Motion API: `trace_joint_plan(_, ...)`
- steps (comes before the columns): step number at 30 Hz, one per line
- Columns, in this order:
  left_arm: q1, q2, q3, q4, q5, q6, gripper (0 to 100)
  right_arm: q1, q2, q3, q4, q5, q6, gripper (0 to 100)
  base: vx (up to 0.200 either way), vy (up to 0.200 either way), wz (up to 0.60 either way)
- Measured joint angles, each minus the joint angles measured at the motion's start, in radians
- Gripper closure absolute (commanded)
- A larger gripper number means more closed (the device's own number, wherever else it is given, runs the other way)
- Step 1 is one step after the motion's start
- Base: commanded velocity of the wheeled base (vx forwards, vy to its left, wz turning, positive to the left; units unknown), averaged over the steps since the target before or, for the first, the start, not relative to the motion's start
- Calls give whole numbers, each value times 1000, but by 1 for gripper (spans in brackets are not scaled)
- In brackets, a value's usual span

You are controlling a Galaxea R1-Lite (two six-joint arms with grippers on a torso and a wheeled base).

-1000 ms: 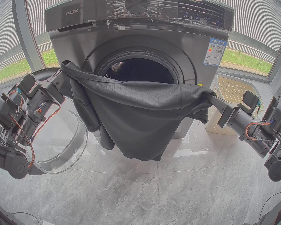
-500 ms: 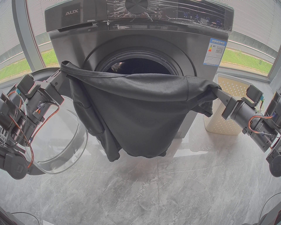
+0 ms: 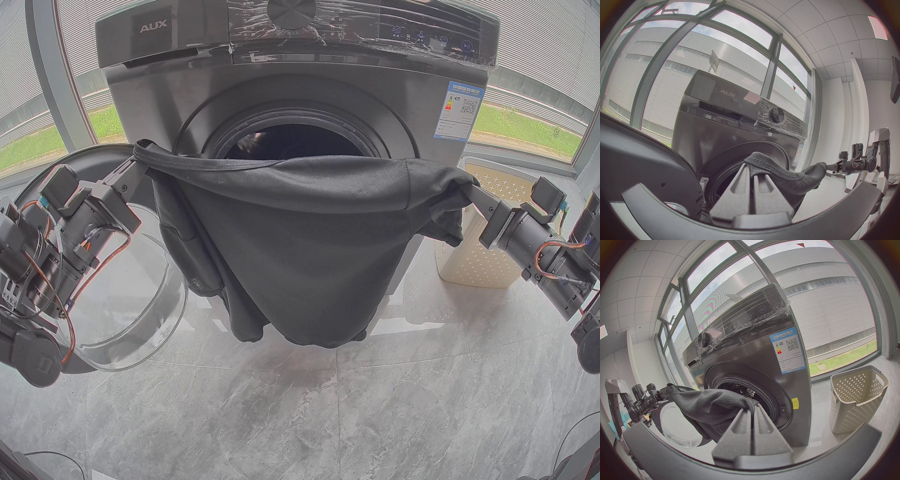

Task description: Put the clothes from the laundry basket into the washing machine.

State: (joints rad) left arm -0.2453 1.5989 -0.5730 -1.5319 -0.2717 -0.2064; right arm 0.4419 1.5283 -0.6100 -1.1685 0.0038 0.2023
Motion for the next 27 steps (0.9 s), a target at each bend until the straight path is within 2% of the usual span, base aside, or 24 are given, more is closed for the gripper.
trace_joint_plan(4, -16, 5, 6, 0, 1, 4, 100, 1, 0, 1, 0, 0, 0, 100, 0, 0, 0)
trace_joint_plan(12, -137, 44, 4, 2, 5, 8, 100, 20, 6, 23, 1, 1, 1, 100, 0, 0, 0)
trace_joint_plan(18, -195, 103, -55, 20, 5, 8, 100, 67, 36, 37, 2, 0, -1, 100, 0, 0, 0)
trace_joint_plan(27, -249, 179, -134, 46, 11, 8, 100, 183, 153, 55, -7, 0, -11, 100, 0, 0, 0)
